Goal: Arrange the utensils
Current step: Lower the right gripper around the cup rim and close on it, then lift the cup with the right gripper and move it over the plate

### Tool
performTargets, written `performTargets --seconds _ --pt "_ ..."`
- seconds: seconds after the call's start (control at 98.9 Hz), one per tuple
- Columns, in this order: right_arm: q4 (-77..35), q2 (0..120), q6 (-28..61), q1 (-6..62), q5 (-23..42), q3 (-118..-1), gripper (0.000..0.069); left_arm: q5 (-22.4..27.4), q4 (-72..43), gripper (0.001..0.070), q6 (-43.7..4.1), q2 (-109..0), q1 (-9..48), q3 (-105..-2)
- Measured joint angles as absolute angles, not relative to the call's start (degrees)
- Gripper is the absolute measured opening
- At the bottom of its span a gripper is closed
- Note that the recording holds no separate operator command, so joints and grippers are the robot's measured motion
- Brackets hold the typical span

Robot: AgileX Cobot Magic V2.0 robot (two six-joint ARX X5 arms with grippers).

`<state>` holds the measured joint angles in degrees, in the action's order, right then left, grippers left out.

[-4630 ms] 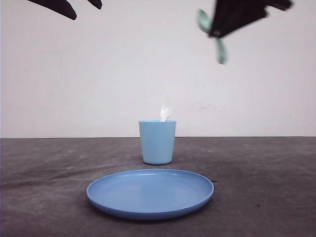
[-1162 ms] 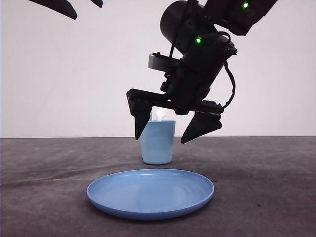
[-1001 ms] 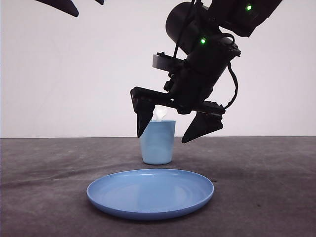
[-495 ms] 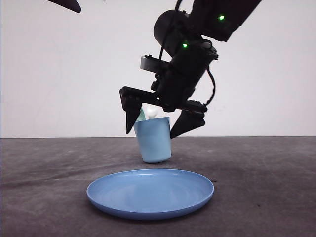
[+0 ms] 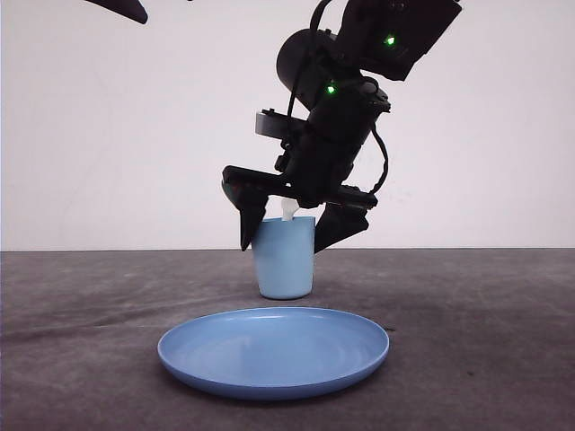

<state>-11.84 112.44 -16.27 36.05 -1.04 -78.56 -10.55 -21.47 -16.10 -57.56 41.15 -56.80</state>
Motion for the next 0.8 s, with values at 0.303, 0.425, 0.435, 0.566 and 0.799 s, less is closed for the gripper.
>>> performTargets --seconds 0.303,0.425,0.435,0.566,0.799 --pt "-12.9 112.4 -16.1 36.0 0.0 -79.2 0.0406 -10.5 -21.6 0.0297 -16.1 -57.6 41.1 -56.8" --pt "-14.6 112.4 -15.5 36.0 0.0 -80.0 0.0401 -10.5 -21.6 0.0297 -16.1 -57.6 41.1 -56.8" --pt "-14.7 112.3 -15.4 36.0 0.0 -80.0 0.0401 -10.5 -21.6 0.0297 -16.1 -57.6 41.1 -56.8" --pt "-16.4 110.5 -14.7 36.0 0.0 -80.0 0.0400 -10.5 -21.7 0.0297 -16.1 -57.6 41.1 -56.8" --pt "-22.4 99.2 -11.6 36.1 -1.6 -80.1 0.0400 -10.5 -21.7 0.0297 -16.1 -57.6 41.1 -56.8"
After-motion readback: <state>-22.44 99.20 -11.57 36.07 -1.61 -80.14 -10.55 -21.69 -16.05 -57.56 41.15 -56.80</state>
